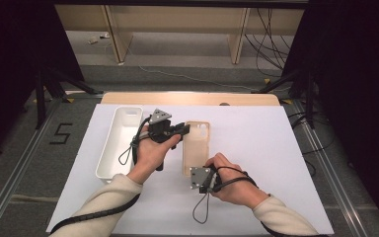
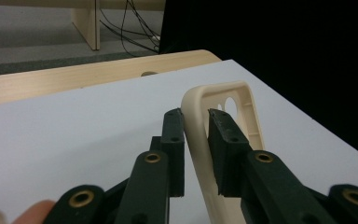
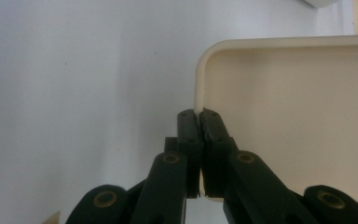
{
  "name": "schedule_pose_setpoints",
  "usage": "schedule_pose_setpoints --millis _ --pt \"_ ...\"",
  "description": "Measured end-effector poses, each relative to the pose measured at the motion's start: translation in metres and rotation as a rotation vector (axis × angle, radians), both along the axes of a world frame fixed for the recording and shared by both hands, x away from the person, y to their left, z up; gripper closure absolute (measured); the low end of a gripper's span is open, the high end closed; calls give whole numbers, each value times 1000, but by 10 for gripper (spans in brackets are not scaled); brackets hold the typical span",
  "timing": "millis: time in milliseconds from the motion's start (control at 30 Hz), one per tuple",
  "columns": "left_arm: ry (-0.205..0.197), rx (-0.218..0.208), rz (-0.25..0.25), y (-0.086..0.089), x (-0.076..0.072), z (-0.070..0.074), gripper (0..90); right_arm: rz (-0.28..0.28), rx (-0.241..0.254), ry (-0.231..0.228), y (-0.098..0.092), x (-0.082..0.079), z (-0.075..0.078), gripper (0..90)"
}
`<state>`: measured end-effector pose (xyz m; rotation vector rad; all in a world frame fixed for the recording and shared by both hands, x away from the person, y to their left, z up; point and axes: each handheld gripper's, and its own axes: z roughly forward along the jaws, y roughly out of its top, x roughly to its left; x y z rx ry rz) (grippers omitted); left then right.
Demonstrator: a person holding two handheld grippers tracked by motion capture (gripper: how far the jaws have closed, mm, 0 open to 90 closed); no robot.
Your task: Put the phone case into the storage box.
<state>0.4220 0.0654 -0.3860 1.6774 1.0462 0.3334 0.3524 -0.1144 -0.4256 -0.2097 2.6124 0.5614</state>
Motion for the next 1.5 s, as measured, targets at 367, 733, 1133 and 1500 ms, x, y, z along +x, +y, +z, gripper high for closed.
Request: schedule_pose_setpoints --millis 367,733,1133,1500 --pt "-10 -63 -32 -4 -7 5 817 -7 3 1 0 2 -2 884" --pt "-100 -41 -63 -8 -16 15 826 -28 51 -14 -1 4 2 824" --pt "-136 -12 -49 -5 -16 15 826 -86 158 18 -5 6 6 611" --pt "-150 0 -28 3 -15 15 826 -127 288 51 -11 5 10 382"
